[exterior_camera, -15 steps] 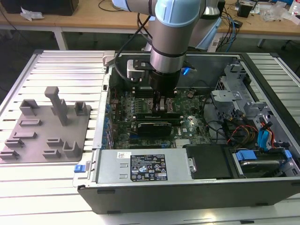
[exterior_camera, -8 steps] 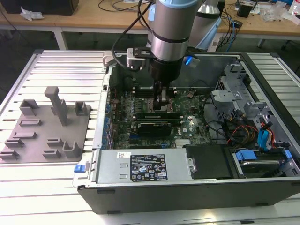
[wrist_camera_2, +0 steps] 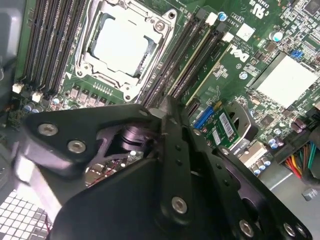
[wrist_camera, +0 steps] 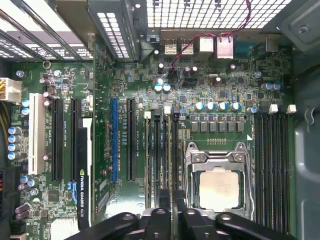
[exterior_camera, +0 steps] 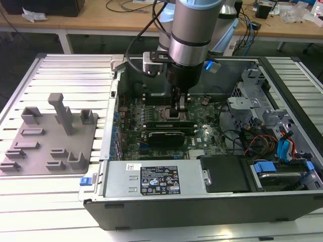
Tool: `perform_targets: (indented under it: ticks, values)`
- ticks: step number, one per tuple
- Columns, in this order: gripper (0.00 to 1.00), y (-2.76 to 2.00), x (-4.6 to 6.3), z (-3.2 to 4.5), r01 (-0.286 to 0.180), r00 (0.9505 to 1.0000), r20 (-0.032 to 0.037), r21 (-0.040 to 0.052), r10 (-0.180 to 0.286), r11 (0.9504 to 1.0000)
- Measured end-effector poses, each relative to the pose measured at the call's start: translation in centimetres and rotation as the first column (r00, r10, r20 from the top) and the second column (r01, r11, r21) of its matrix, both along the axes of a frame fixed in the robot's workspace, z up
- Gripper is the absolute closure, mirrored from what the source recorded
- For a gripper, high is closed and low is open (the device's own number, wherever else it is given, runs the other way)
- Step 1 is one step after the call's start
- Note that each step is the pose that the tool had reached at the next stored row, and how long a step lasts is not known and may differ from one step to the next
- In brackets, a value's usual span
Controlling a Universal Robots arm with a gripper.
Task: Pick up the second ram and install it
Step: 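Insert the second ram into the second slot, then press down the second ram until it locks into place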
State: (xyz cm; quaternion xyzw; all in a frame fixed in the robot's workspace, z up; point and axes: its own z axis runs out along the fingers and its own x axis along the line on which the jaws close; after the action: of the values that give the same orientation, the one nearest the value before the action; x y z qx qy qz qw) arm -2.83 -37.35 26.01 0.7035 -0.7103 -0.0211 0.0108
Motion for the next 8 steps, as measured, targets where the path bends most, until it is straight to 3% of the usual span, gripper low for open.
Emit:
perform_targets:
  ticks: [1,8]
  values:
    - [0.92,0.0,0.01,0.0,0.0,1.0,0.0,-0.0001,0.0,1.0]
    - [0.92,0.0,0.07,0.0,0.0,1.0,0.0,0.0,0.0,1.0]
